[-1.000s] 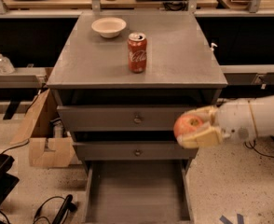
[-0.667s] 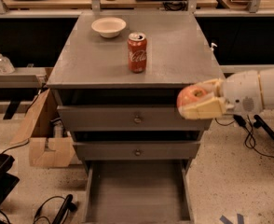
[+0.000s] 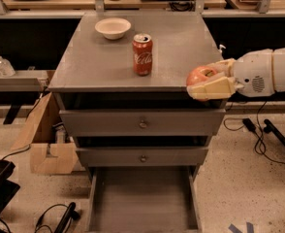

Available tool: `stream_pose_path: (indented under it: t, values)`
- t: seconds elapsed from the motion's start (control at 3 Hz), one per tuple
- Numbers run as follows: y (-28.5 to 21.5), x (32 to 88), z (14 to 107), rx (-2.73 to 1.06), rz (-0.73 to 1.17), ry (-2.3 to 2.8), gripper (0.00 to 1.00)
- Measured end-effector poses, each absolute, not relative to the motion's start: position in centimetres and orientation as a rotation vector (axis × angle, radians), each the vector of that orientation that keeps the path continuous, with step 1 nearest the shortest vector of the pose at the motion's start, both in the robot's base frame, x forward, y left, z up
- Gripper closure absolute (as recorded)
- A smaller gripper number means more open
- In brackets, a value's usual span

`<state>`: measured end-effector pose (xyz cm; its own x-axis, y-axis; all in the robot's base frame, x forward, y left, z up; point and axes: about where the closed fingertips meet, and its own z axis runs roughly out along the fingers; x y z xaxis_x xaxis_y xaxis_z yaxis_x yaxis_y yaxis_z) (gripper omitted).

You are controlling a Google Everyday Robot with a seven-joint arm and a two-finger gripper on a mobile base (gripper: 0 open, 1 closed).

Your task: Pick apple from bottom drawer and place on counter

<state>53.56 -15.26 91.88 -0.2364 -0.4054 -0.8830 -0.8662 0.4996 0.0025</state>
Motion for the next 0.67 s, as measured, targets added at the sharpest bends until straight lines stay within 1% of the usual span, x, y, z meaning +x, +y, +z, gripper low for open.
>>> stream_pose_path:
  t: [0.67]
  values:
    - [-18.2, 64.7, 92.5, -0.944, 0.699, 1.892, 1.0]
